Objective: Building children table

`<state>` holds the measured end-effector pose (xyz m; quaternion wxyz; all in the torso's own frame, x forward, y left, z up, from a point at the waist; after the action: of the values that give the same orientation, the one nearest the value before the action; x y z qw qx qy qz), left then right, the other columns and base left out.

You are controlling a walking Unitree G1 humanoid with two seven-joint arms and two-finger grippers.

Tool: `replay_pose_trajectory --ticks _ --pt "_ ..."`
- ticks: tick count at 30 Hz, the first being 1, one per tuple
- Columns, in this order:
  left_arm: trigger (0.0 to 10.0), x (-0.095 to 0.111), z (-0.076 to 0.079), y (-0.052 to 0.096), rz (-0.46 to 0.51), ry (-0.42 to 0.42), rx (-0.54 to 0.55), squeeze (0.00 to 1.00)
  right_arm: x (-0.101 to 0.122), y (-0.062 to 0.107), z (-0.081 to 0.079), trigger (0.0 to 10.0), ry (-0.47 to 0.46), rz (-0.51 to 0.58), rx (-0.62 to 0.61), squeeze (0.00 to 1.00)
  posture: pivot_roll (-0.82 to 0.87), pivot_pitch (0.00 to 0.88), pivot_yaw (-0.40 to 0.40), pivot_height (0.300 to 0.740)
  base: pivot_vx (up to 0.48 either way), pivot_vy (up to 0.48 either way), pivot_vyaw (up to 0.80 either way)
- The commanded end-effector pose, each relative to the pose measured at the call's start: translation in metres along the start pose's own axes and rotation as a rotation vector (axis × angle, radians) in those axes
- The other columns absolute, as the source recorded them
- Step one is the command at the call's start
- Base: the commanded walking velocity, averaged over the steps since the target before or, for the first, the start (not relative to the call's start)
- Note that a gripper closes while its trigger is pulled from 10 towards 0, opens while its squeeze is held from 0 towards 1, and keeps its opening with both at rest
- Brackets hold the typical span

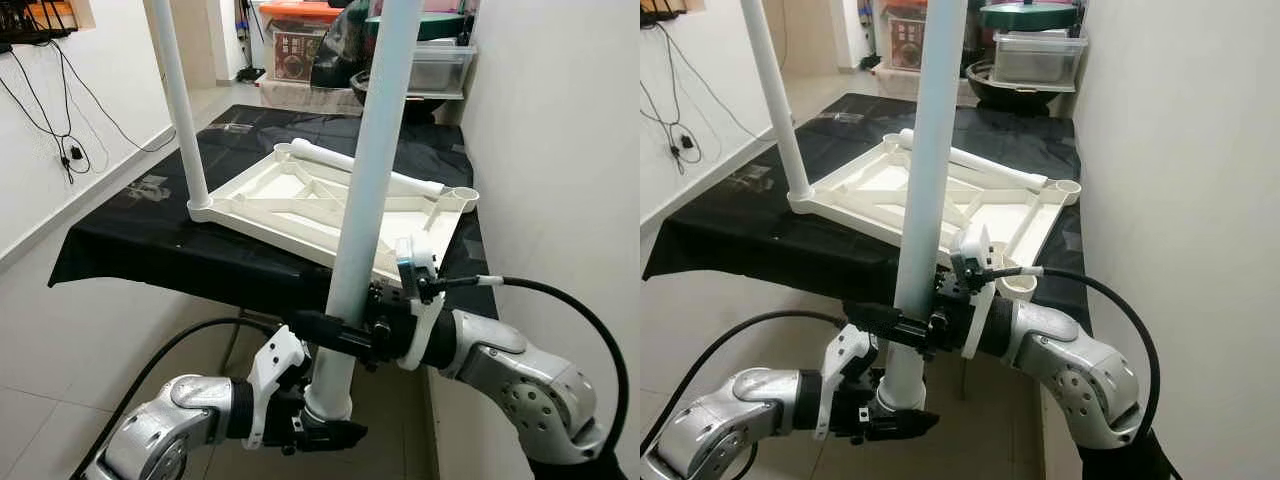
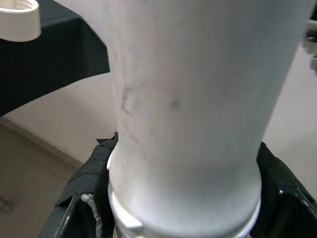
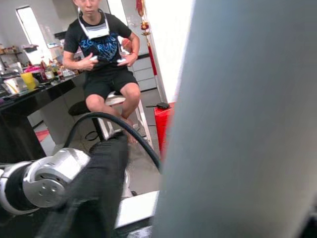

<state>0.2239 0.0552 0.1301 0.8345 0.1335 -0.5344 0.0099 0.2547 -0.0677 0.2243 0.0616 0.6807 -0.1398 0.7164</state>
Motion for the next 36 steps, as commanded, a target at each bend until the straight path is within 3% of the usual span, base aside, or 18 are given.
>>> replay_pose_trajectory --ticks 1,15,16,17,26,27,28,30,31,32,34,36 --pt "10.0 0.003 0.004 0.001 0.003 -0.007 -0.019 0.00 -0.001 -0.002 -0.008 0.0 0.010 -0.017 0.037 0.00 0.11 0.000 -0.041 0.740 0.000 0.000 0.00" --pt "10.0 0.000 0.000 0.003 -0.018 0.030 0.012 0.00 -0.003 -0.002 -0.007 0.0 0.009 -0.020 0.026 0.00 0.11 0.000 -0.038 0.740 0.000 0.000 0.00" --pt "10.0 0.001 -0.002 0.003 -0.012 0.033 0.027 0.33 -0.002 -0.001 -0.006 0.0 0.009 -0.016 0.019 0.00 0.11 0.000 -0.038 0.740 0.000 0.000 0.00" --pt "10.0 0.002 -0.003 0.002 0.001 0.023 0.039 1.00 -0.001 -0.001 -0.004 0.0 0.009 -0.009 0.009 0.00 0.11 0.000 -0.039 0.740 0.000 0.000 0.00" --pt "10.0 0.005 -0.003 -0.002 0.050 0.020 0.075 1.00 0.005 0.010 0.012 0.0 0.021 0.032 -0.116 0.00 0.11 0.000 -0.039 0.740 0.000 0.000 0.00" --pt "10.0 0.005 -0.004 -0.002 0.060 0.025 0.091 0.00 0.007 0.015 0.019 0.0 0.027 0.042 -0.170 0.00 0.11 0.000 -0.037 0.740 0.000 0.000 0.00" --pt "10.0 0.005 -0.004 -0.002 0.060 0.025 0.091 0.00 0.007 0.015 0.019 0.0 0.027 0.042 -0.170 0.00 0.11 0.000 -0.037 0.740 0.000 0.000 0.00" --pt "10.0 0.006 -0.009 -0.002 0.092 0.028 0.145 0.00 0.010 0.031 0.042 0.0 0.064 0.055 -0.357 0.00 0.12 0.000 -0.038 0.740 0.000 0.000 0.00" --pt "10.0 0.006 -0.009 -0.002 0.092 0.028 0.145 0.00 0.010 0.031 0.042 0.0 0.064 0.055 -0.357 0.00 0.12 0.000 -0.038 0.740 0.000 0.000 0.00" --pt "10.0 0.008 -0.013 -0.002 0.111 0.030 0.184 0.00 0.011 0.040 0.056 0.0 0.080 0.055 -0.470 0.00 0.12 0.000 -0.038 0.740 0.000 0.000 0.00" --pt "10.0 0.008 -0.013 -0.002 0.111 0.030 0.184 0.00 0.011 0.040 0.056 0.0 0.080 0.055 -0.470 0.00 0.12 0.000 -0.038 0.740 0.000 0.000 0.00" --pt "10.0 0.014 -0.027 -0.001 0.173 0.023 0.299 0.00 0.011 0.061 0.083 0.0 0.145 0.028 -0.724 0.00 0.12 0.000 -0.032 0.740 0.000 0.000 0.00"
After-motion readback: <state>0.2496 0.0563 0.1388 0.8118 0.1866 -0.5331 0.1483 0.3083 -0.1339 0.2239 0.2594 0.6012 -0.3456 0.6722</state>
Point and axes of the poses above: a point about 5 cm out from each wrist's last joint towards the gripper, its own y axis pointing back from the gripper into the wrist, its own x axis along the axis of the wrist's last joint, z = x × y, the point moved 3 cm from there along -y, pointing out of the wrist towards the gripper, and after that the axes turned 12 degrees about y, right-handed, at the moved point
